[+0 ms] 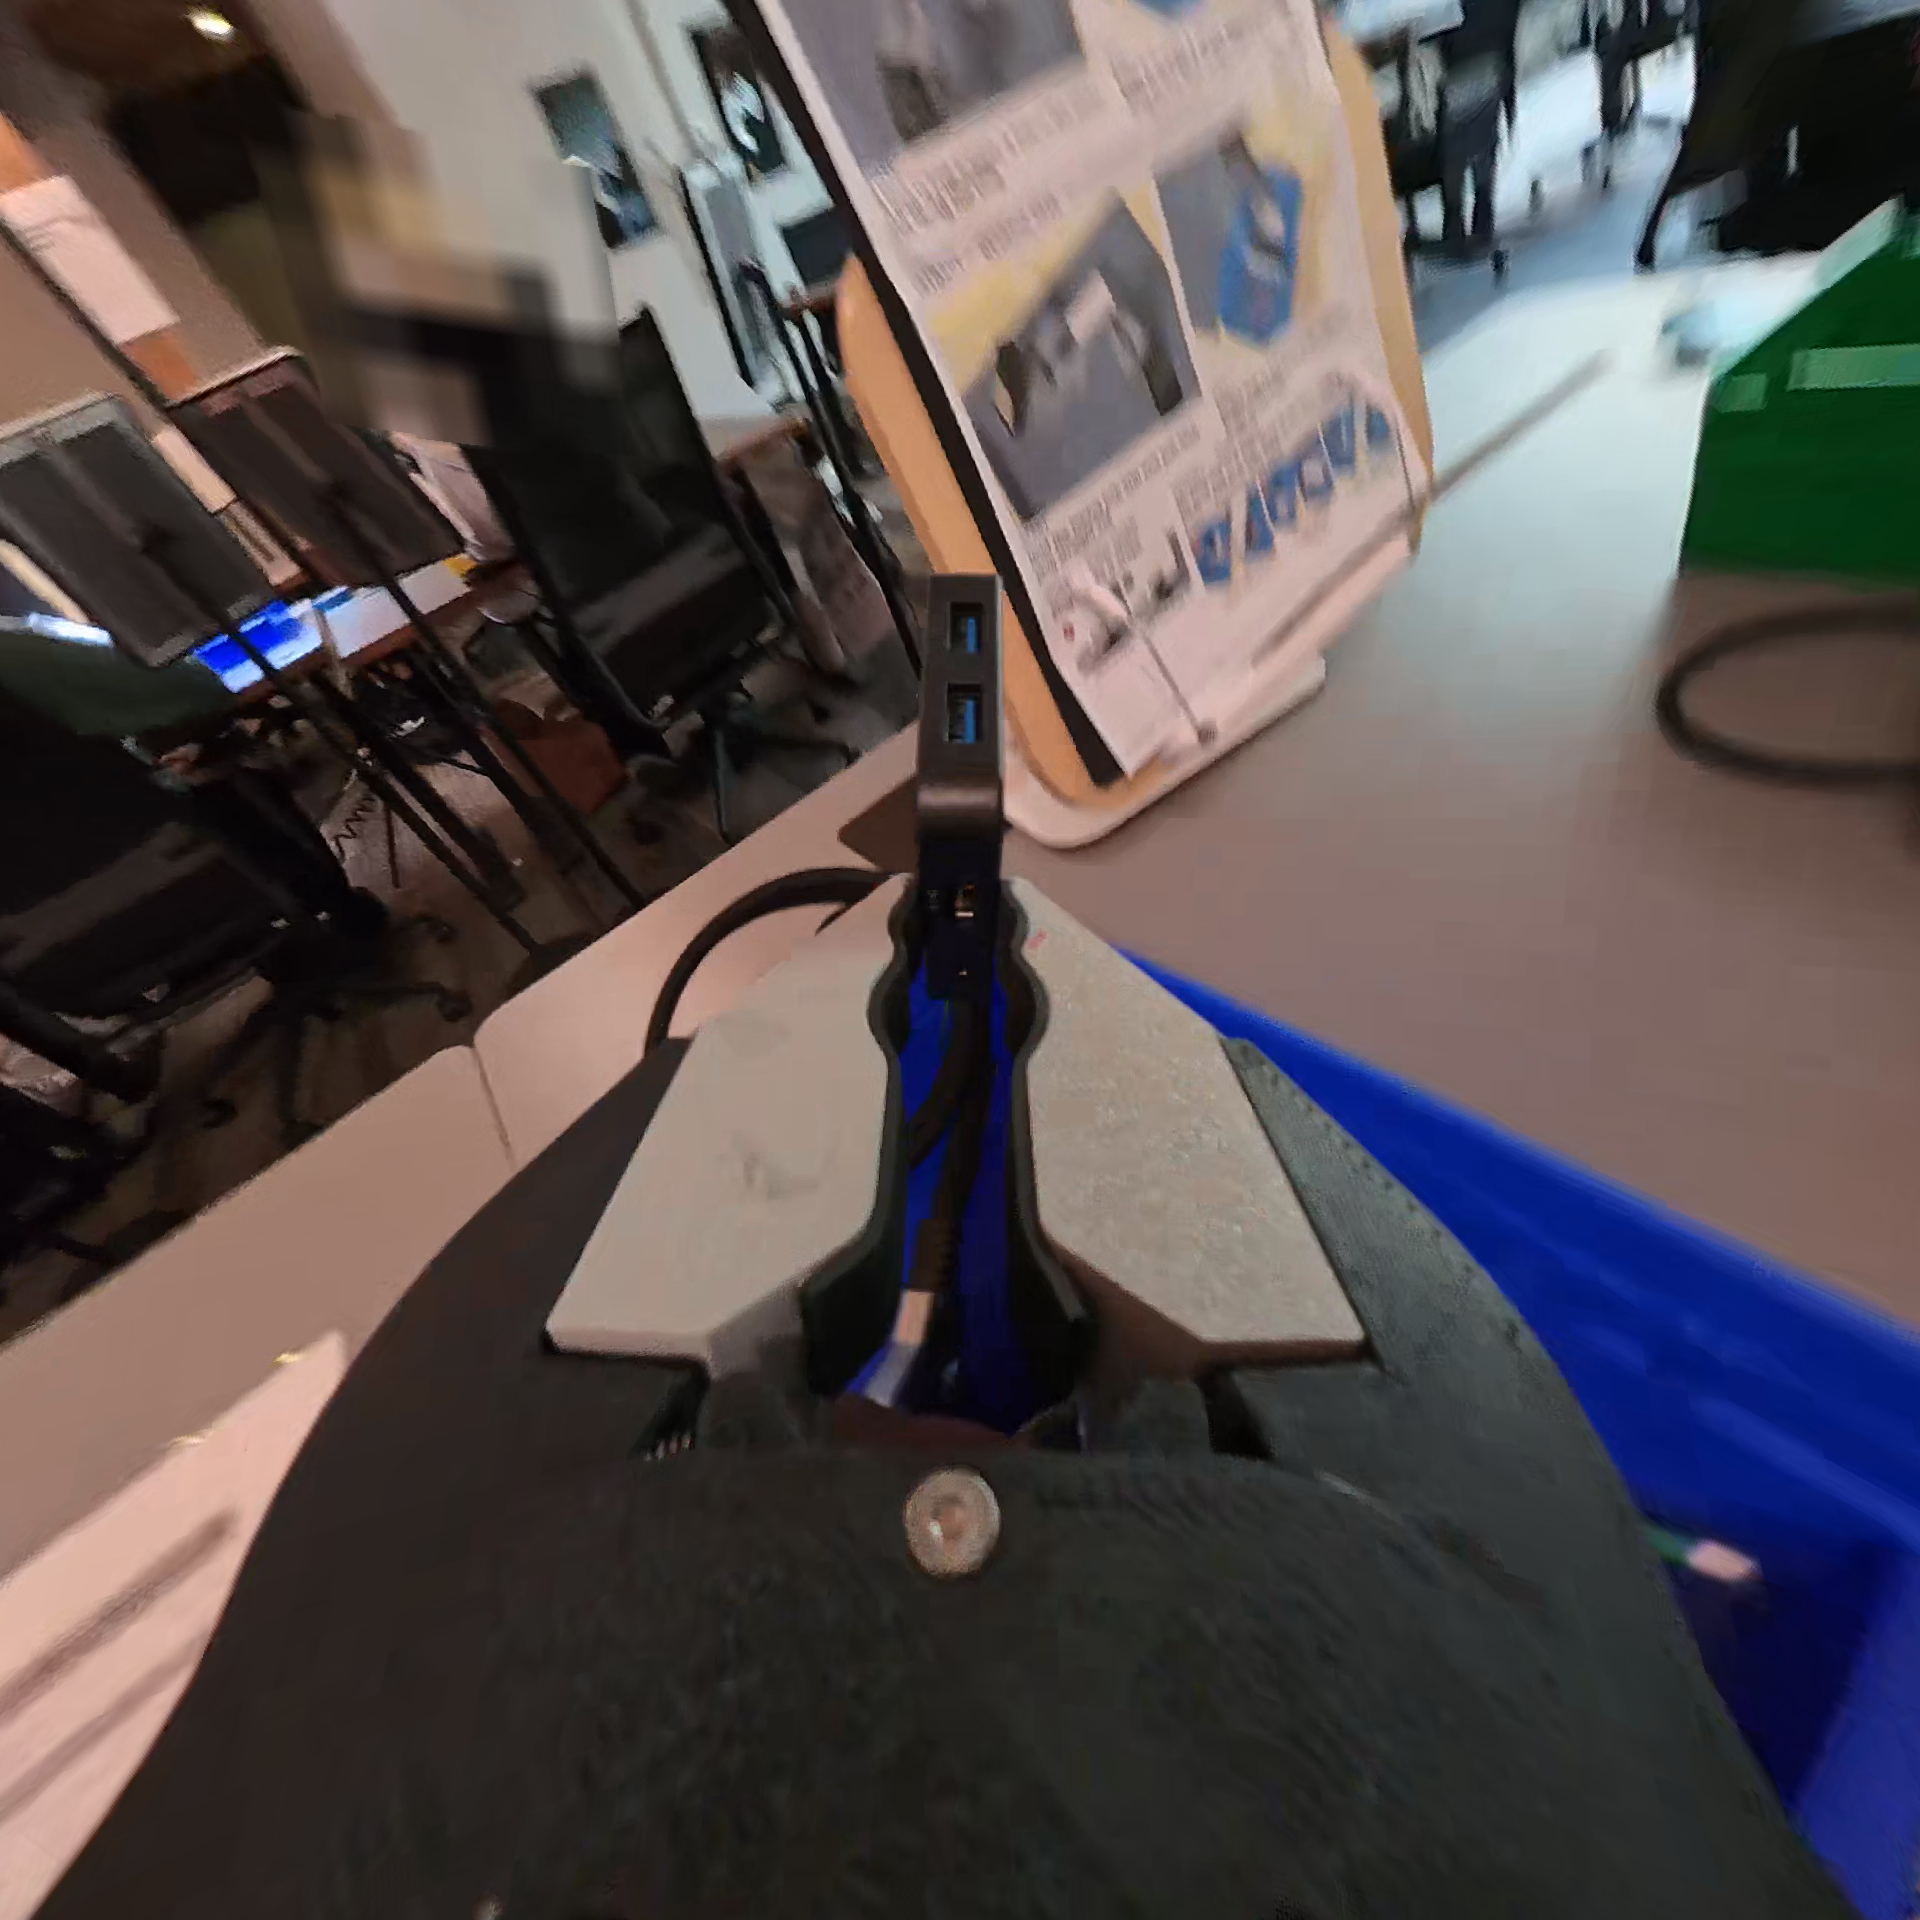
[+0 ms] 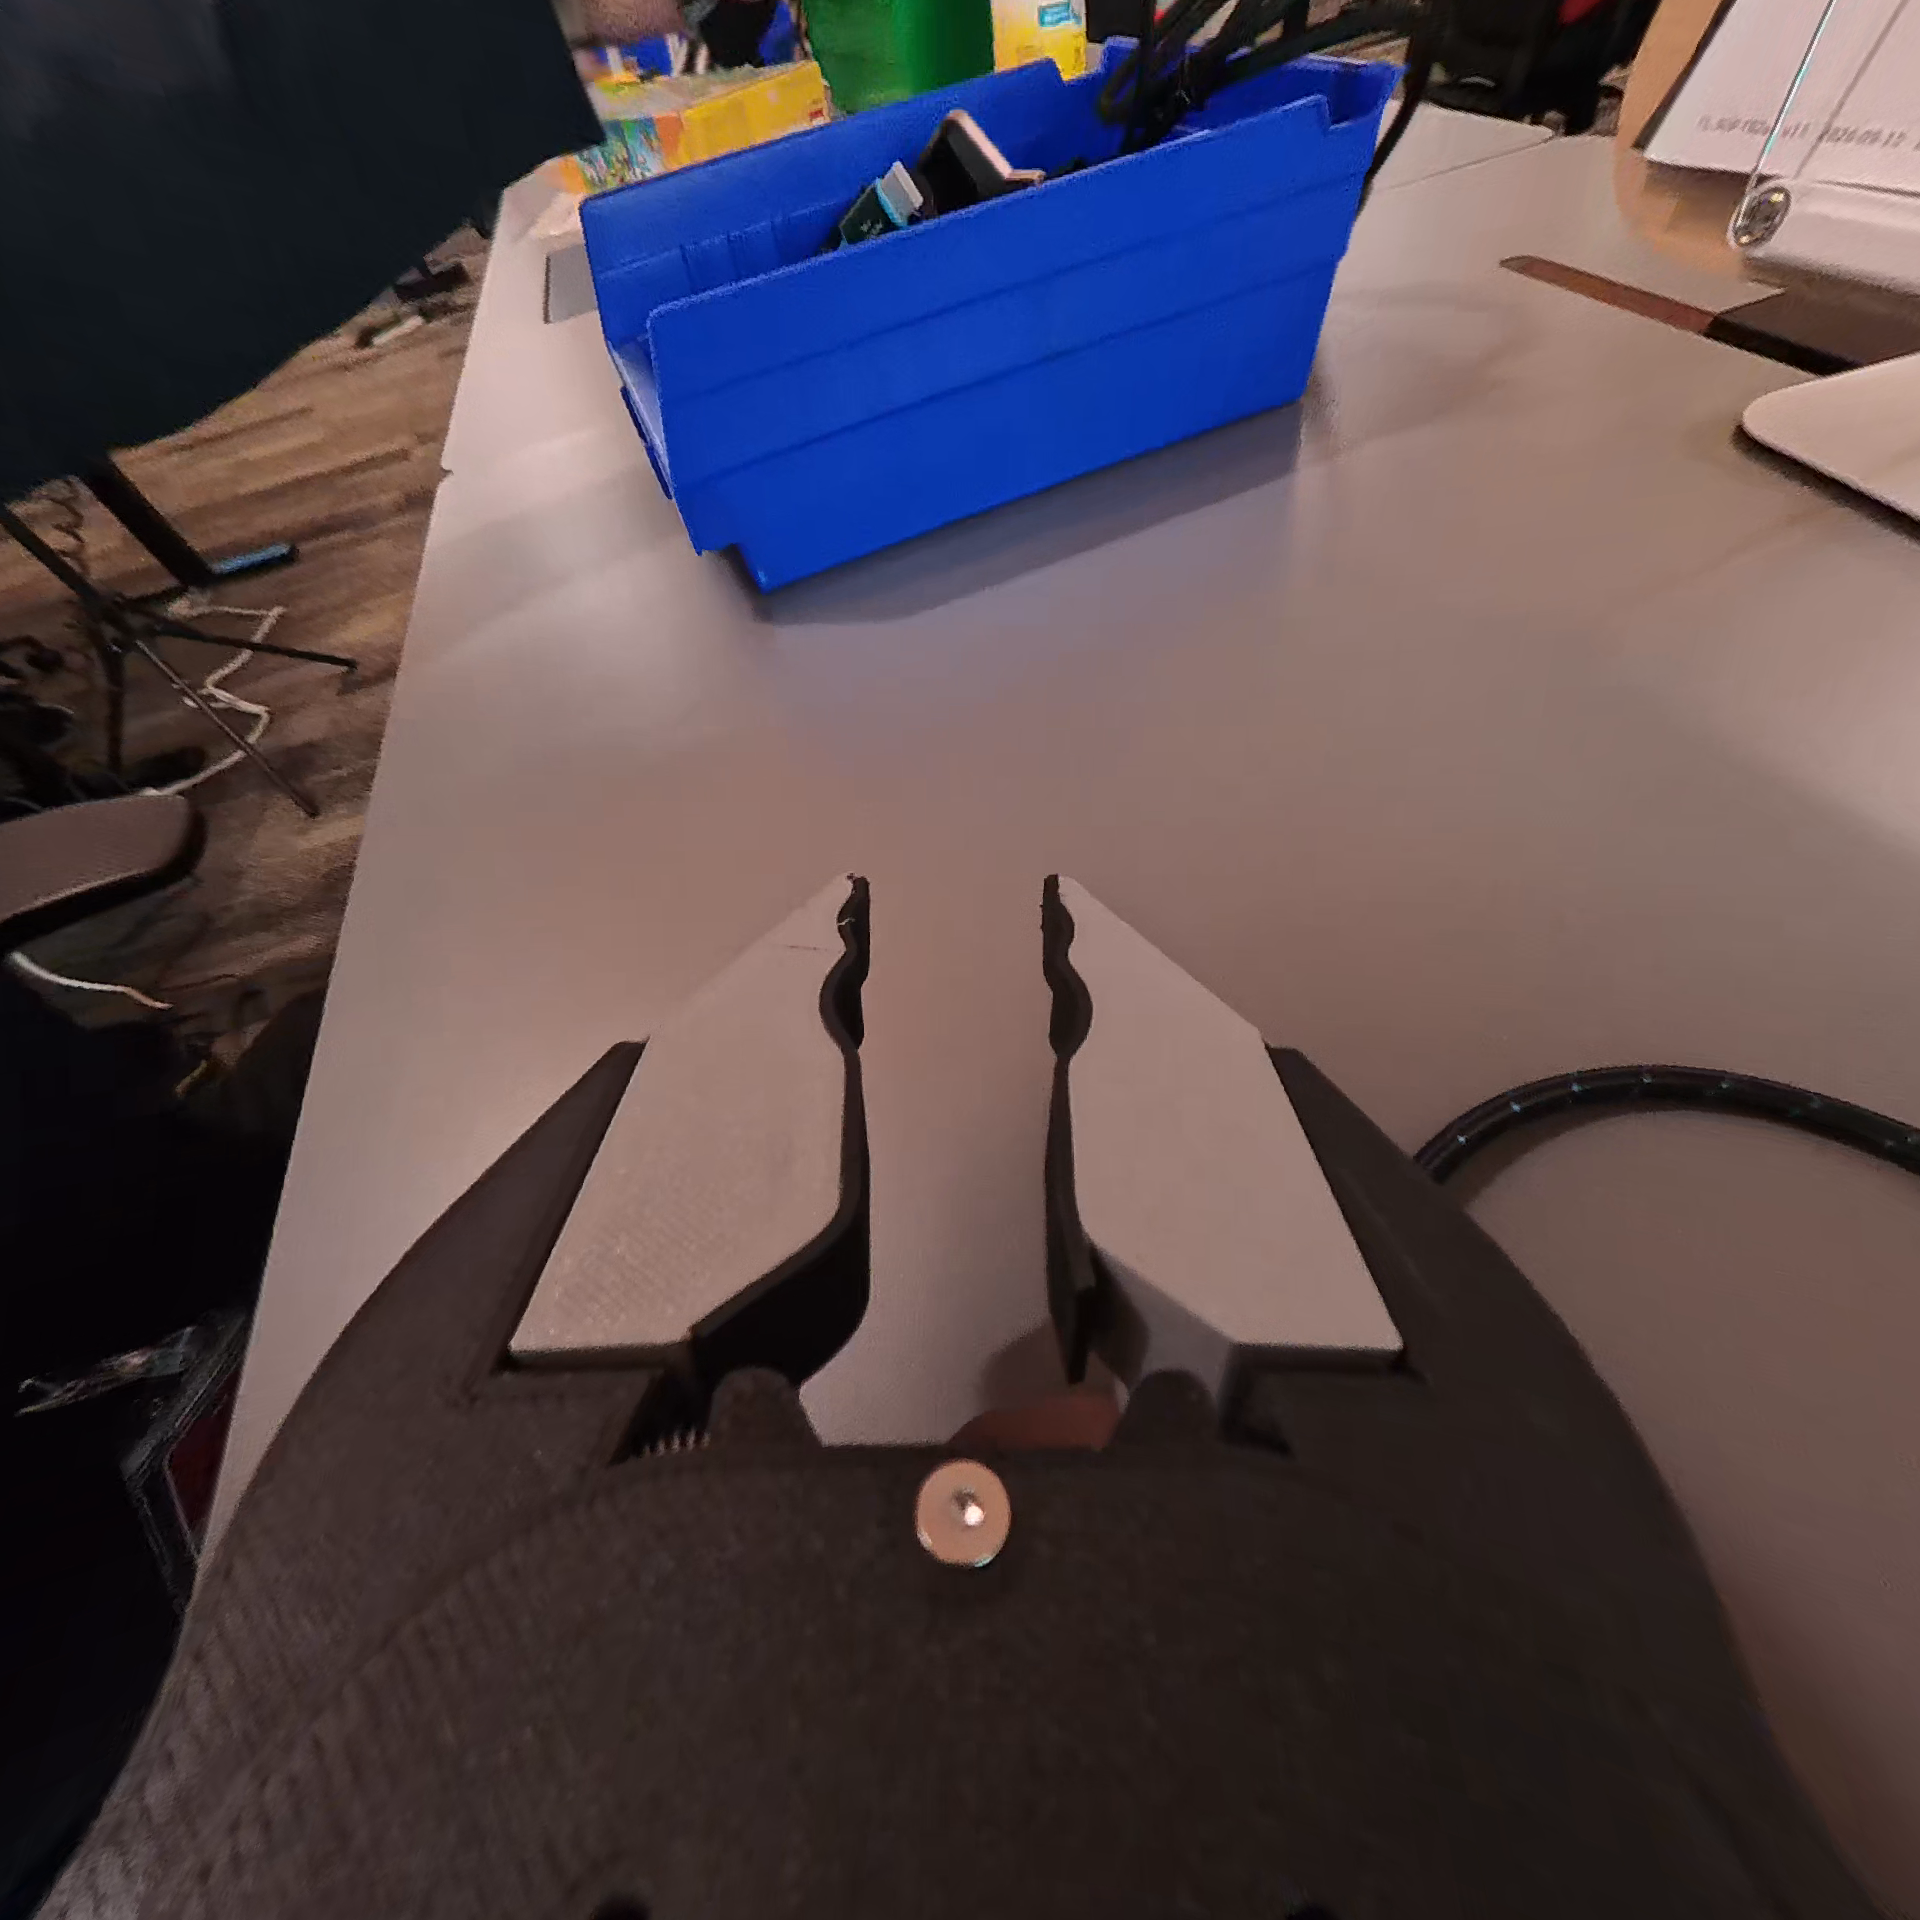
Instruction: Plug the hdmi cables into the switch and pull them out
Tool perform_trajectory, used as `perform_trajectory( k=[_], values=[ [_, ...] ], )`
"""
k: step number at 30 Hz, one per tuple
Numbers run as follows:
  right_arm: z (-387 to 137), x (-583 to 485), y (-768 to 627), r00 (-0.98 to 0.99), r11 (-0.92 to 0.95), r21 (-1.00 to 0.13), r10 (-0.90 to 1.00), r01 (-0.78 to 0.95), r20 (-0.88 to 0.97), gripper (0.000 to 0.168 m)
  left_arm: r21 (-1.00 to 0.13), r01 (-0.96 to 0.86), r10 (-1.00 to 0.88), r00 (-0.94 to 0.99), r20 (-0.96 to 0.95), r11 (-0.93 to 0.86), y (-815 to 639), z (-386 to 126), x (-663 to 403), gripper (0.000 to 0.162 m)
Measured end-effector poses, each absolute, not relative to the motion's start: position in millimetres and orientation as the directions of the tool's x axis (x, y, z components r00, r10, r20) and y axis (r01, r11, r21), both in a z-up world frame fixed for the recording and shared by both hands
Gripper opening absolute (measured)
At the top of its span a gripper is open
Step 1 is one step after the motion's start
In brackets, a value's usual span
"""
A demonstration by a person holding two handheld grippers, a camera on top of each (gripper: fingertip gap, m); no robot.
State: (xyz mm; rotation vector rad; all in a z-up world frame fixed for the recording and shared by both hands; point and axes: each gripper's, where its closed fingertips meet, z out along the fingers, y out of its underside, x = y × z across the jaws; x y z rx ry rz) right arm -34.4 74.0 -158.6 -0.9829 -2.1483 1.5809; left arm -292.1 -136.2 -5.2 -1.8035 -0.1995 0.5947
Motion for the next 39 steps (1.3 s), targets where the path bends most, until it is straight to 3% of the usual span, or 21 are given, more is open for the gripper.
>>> perform_trajectory(
  k=[4,7,12,16,21,25,30,35,39],
  values=[
    [-149.4,-31.6,76.5,-0.748,0.129,-0.941,0.644,0.312,-0.16,0.032,-0.979,0.157,0.518,0.853,0.07,-0.126,-136.3,6.6,-276.0,0.012],
    [-136.0,-28.7,78.7,-0.76,0.107,-0.961,0.637,0.255,-0.13,0.032,-0.91,0.406,0.536,0.752,0.384,0.082,-145.2,16.4,-271.5,0.012],
    [-125.9,-27.6,85.4,-0.751,0.083,-0.977,0.653,0.199,-0.098,0.031,-0.864,0.447,0.614,0.621,0.487,0.233,-168.6,33.8,-275.3,0.012],
    [-127.8,-29.3,87.0,-0.74,0.104,-0.976,0.668,0.194,-0.075,0.032,-0.918,0.345,0.696,0.61,0.379,0.197,-166.6,62.8,-264.6,0.012],
    [-123.1,-28.1,86.8,-0.736,0.089,-0.981,0.673,0.172,-0.068,0.032,-0.997,0.082,0.745,0.665,0.046,-0.011,-133.9,124.7,-236.8,0.012],
    [-115.4,-26.7,82.4,-0.747,0.089,-0.986,0.663,0.144,-0.049,0.037,-0.972,-0.172,0.622,0.748,-0.233,-0.157,-74.8,152.4,-189.5,0.012],
    [-88.7,-16.6,82.8,-0.757,-0.002,-0.997,0.651,0.074,-0.058,0.042,-0.874,-0.373,0.203,0.873,-0.445,-0.313,12.9,90.9,-105.9,0.012],
    [-54.0,-1.8,79.6,-0.804,-0.115,-0.993,0.59,0.008,-0.075,0.047,-0.818,-0.492,-0.188,0.87,-0.455,-0.298,48.3,10.0,-46.1,0.012],
    [-47.5,-2.9,68.8,-0.832,-0.01,-1.0,0.555,0.006,-0.01,0.04,-0.754,-0.566,-0.341,0.818,-0.463,-0.334,58.0,-49.1,-42.3,0.013]
  ],
)
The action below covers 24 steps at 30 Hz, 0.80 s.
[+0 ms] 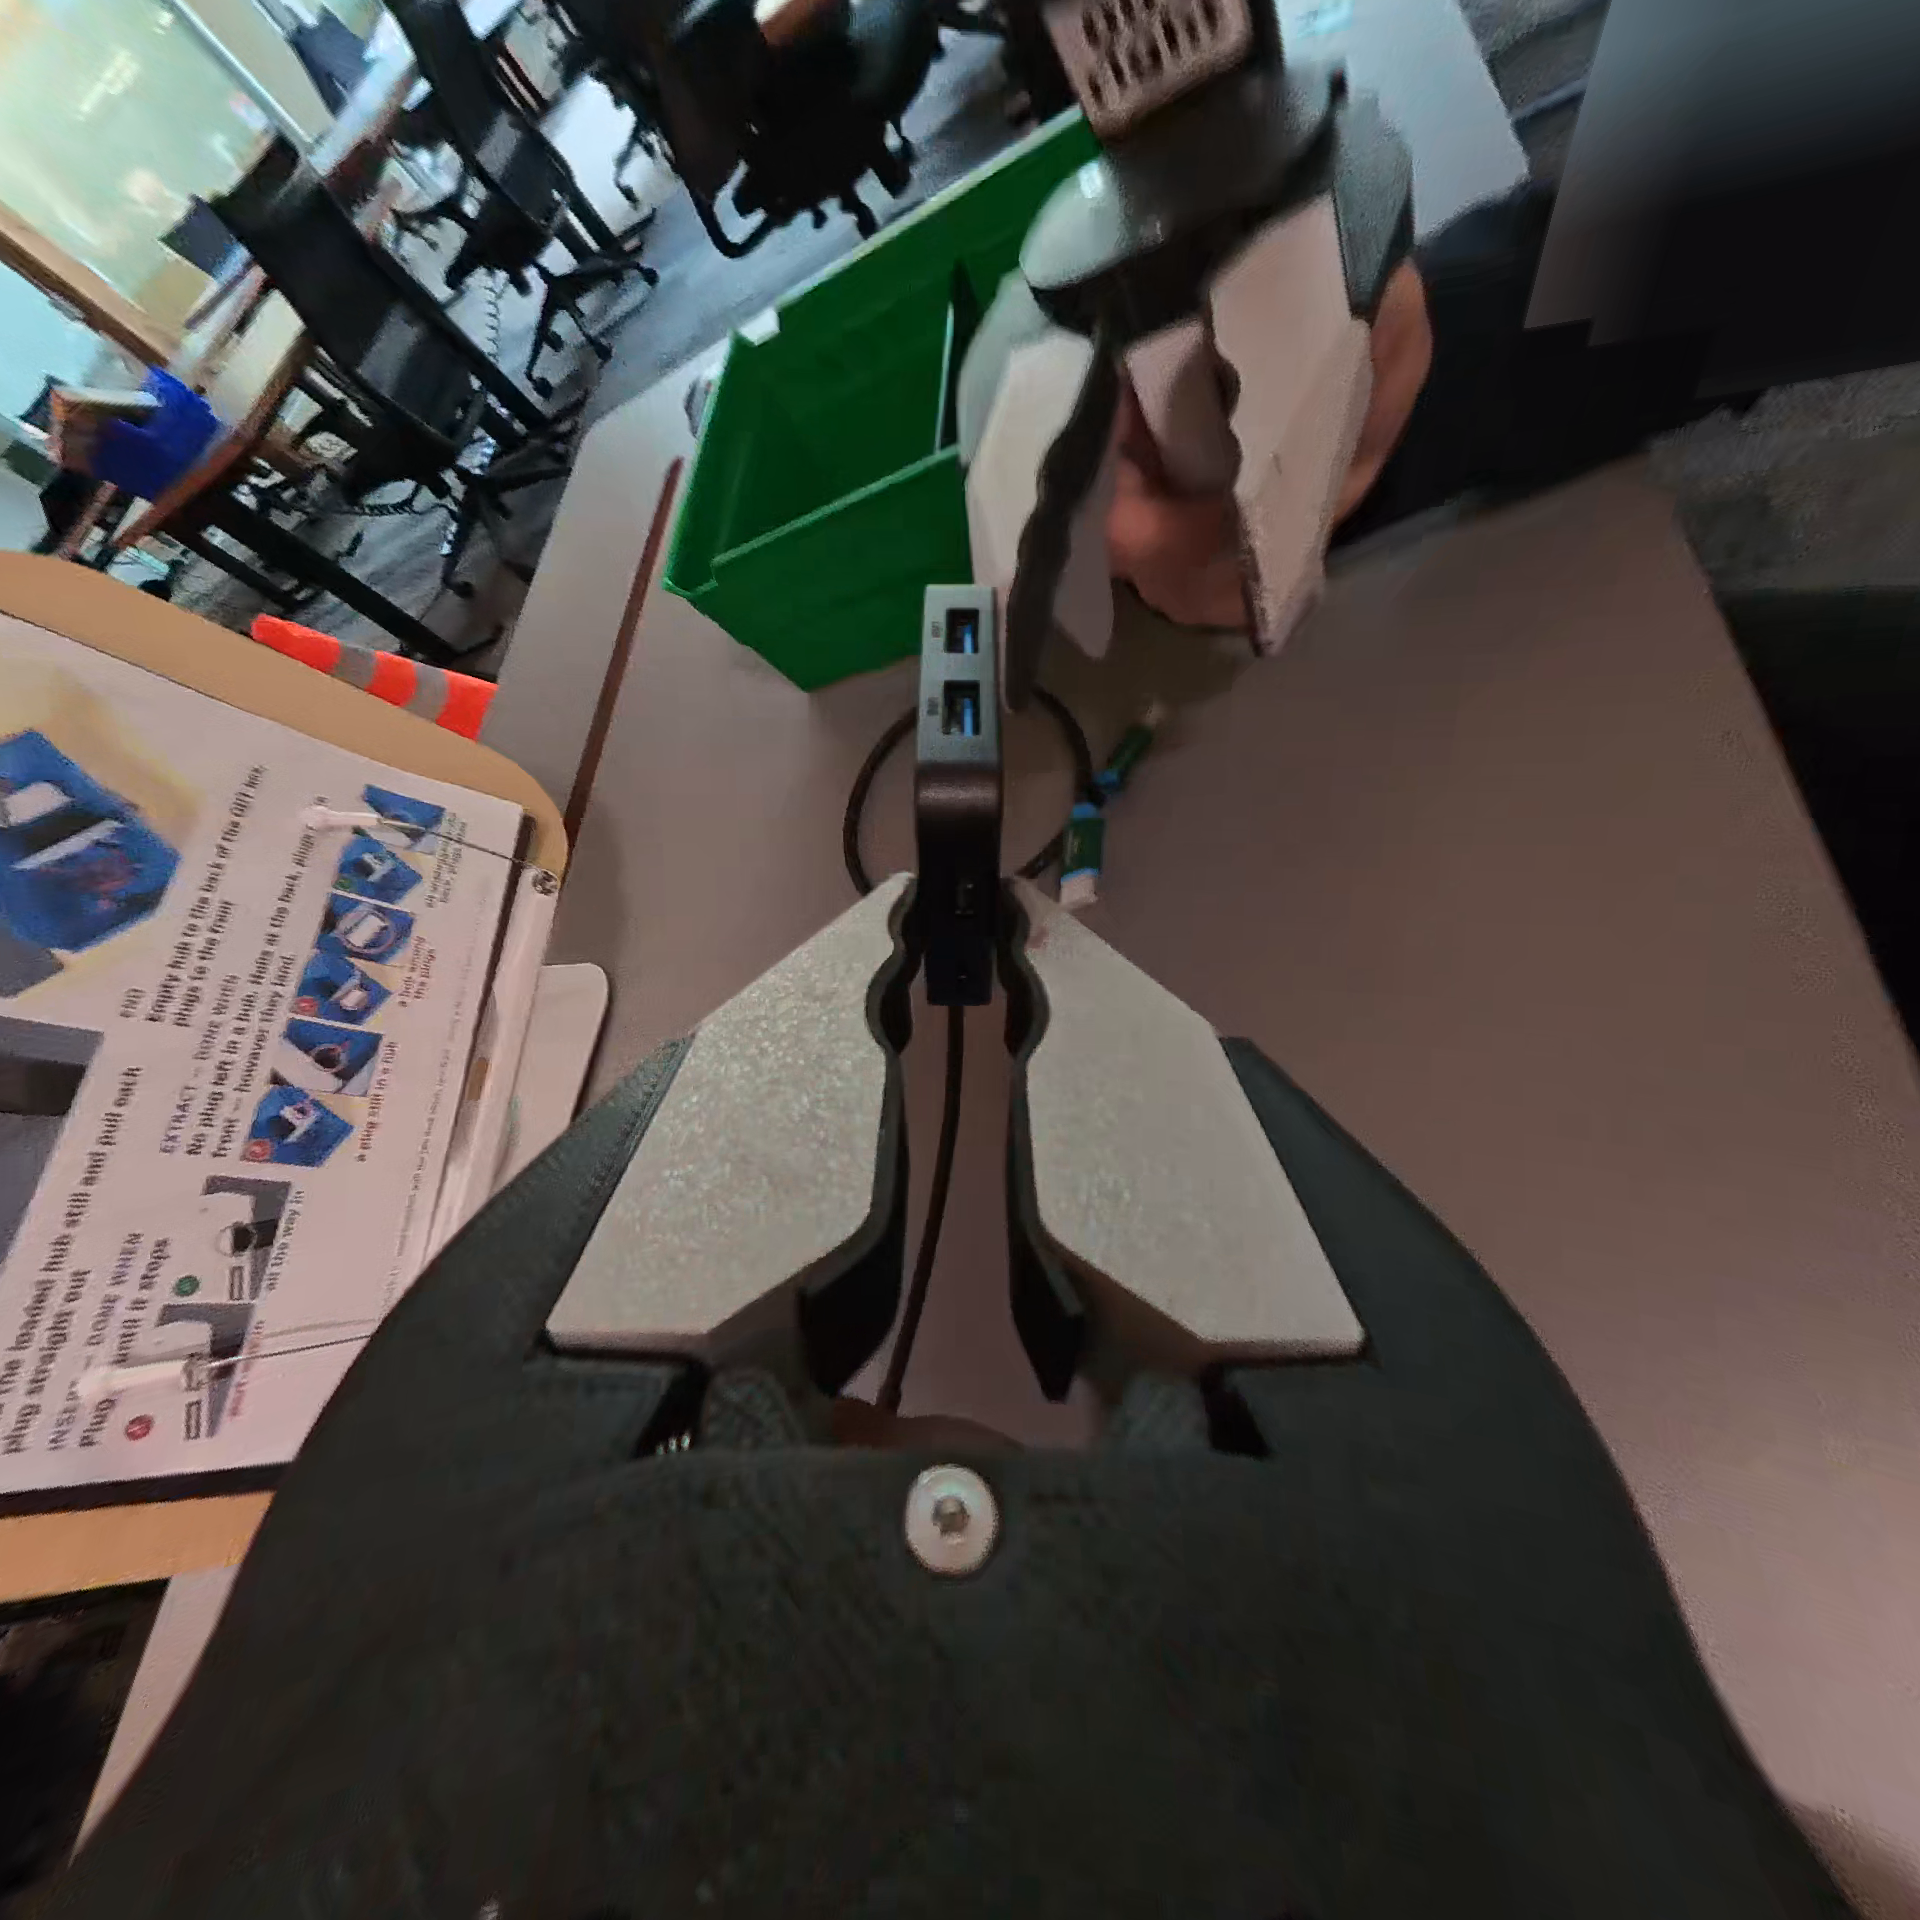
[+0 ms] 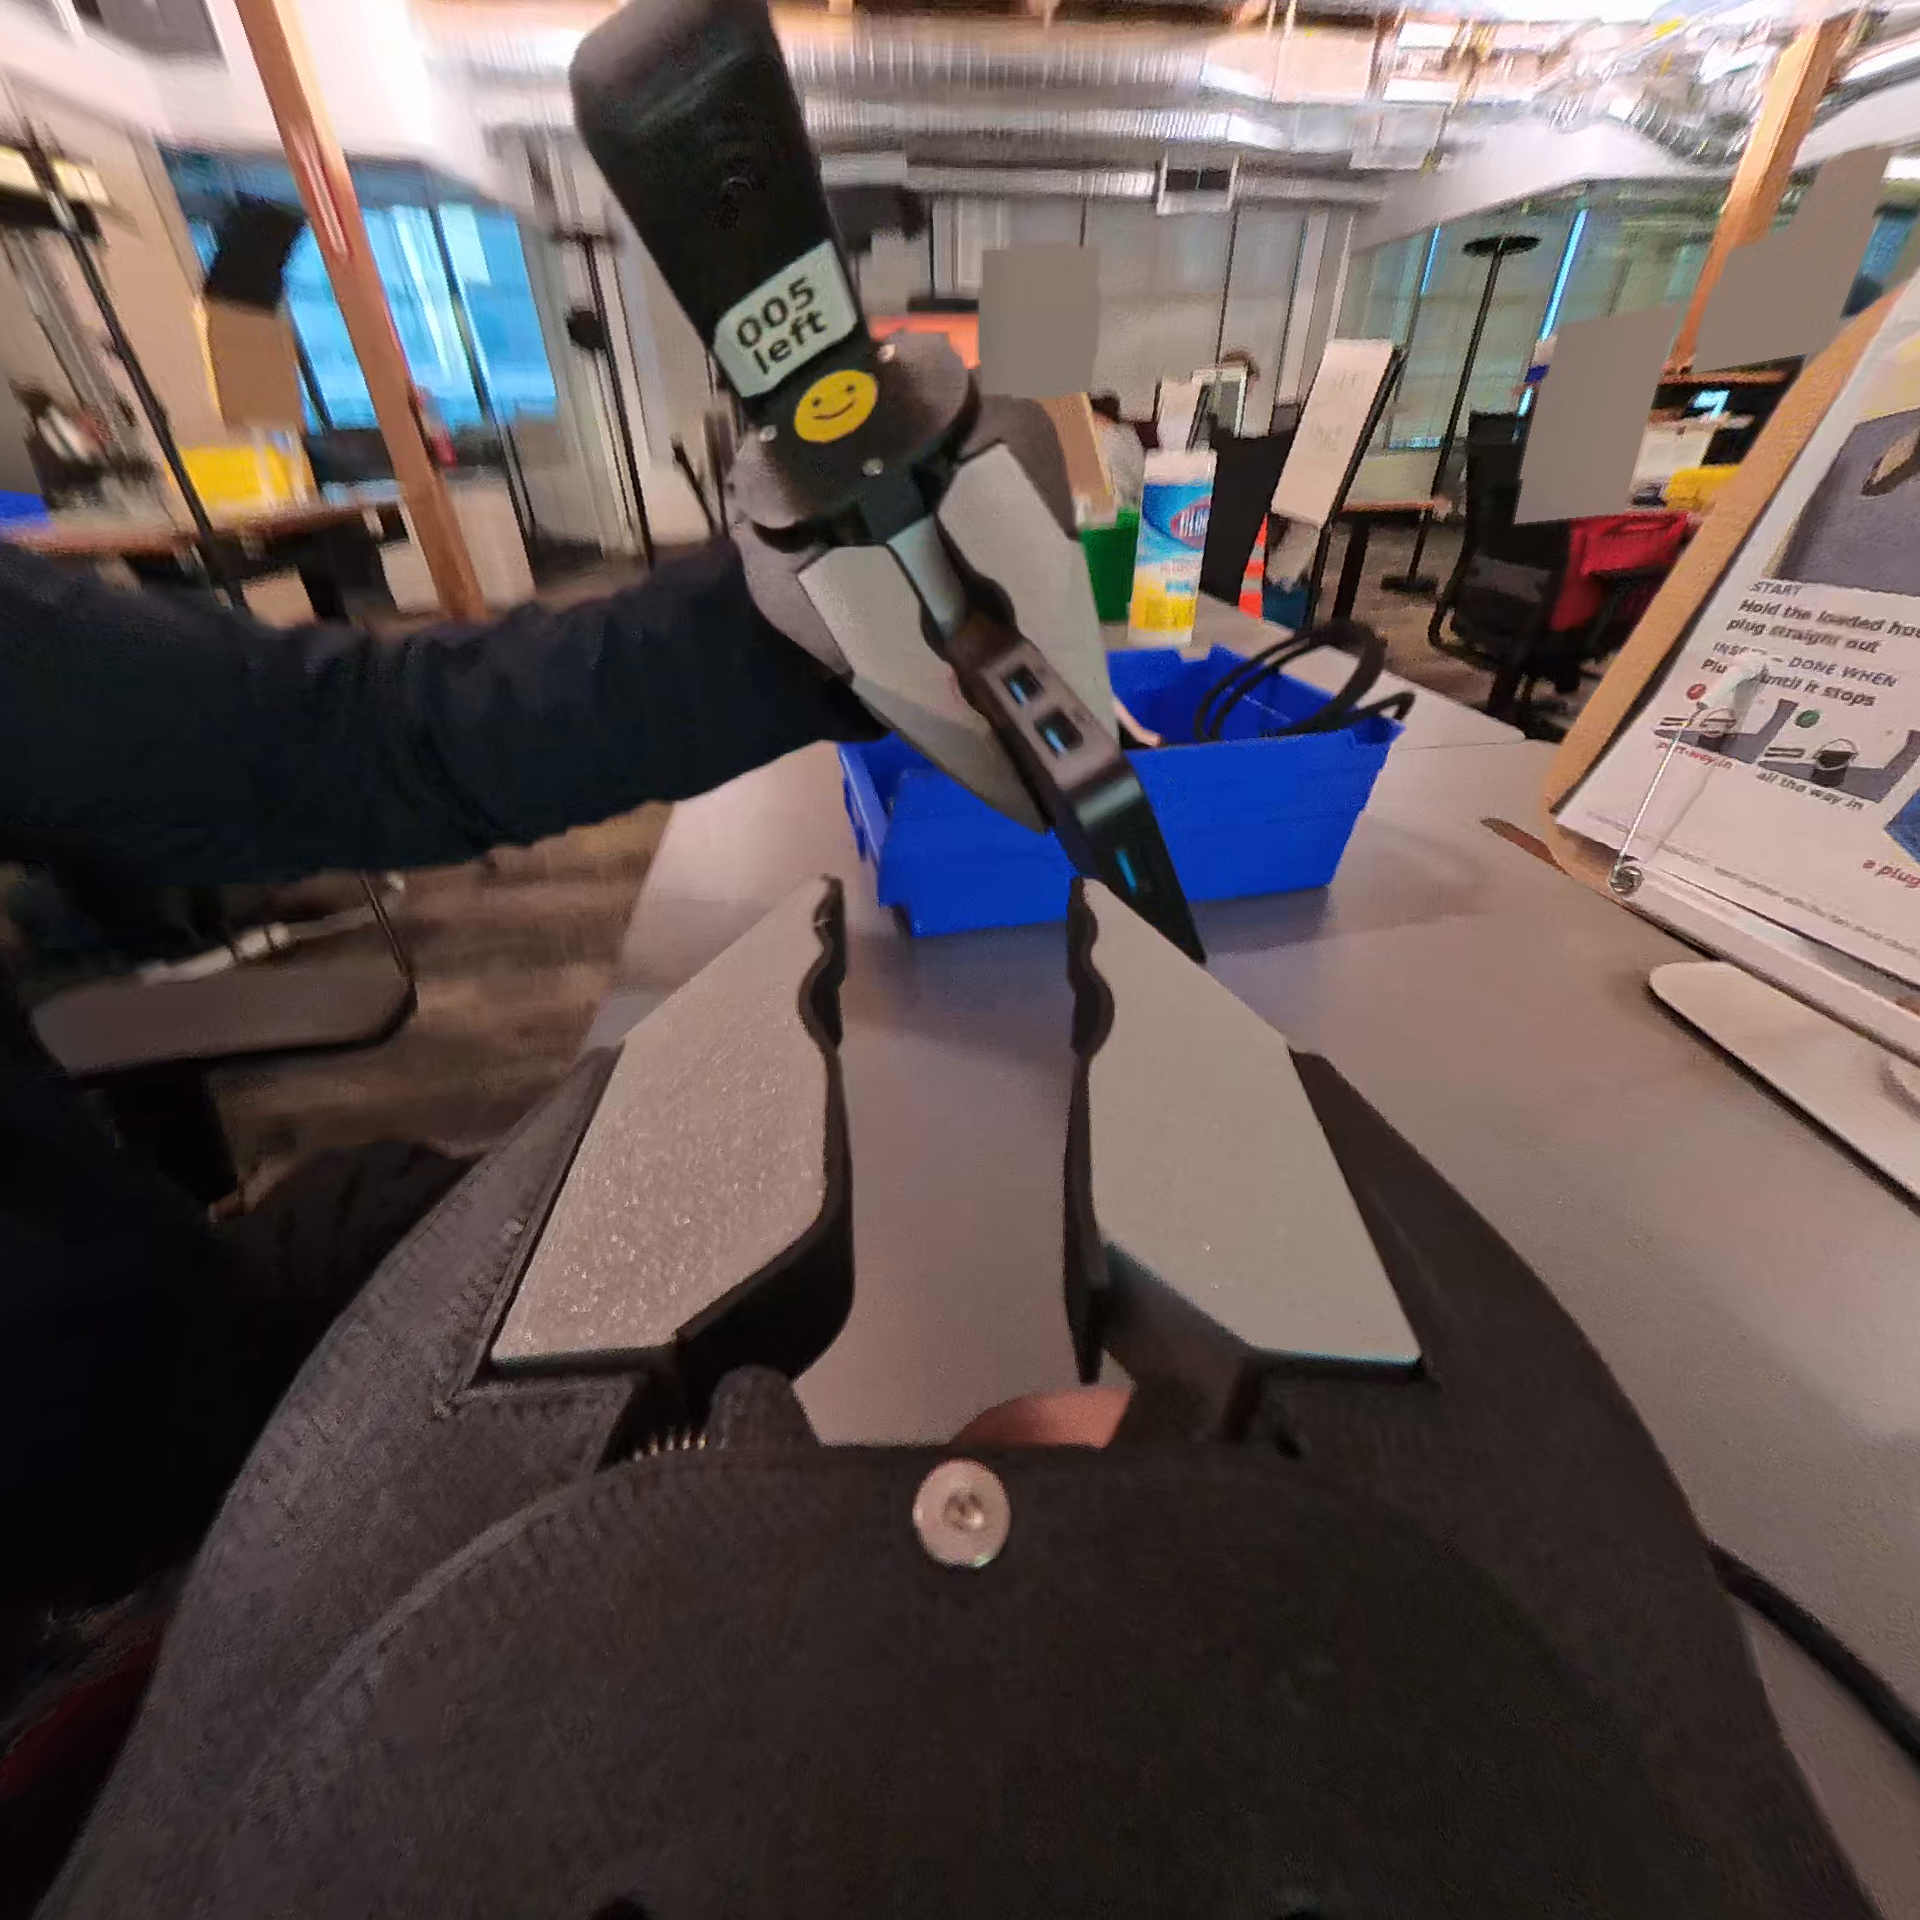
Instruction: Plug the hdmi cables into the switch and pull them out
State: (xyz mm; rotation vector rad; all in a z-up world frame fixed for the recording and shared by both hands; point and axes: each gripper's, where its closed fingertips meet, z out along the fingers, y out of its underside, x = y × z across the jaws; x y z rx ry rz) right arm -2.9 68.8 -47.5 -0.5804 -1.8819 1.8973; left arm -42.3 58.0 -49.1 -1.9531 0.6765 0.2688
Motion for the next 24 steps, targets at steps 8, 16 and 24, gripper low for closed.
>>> perform_trajectory(
  k=[8,16,24],
  values=[
    [-81.9,-29.7,76.1,-0.793,0.26,-0.961,0.604,0.1,0.081,0.05,-0.776,-0.56,-0.377,0.812,-0.445,-0.29,64.8,-70.0,-65.1,0.012],
    [-59.5,-29.2,71.3,-0.764,0.275,-0.961,0.625,0.028,0.157,0.049,-0.806,-0.527,-0.375,0.829,-0.416,-0.271,48.7,-77.2,-42.8,0.012],
    [-57.8,-54.1,44.5,-0.758,0.285,-0.958,0.633,0.044,0.153,0.013,-0.866,-0.449,-0.279,0.88,-0.385,-0.22,44.3,-62.6,-51.8,0.015]
  ],
)
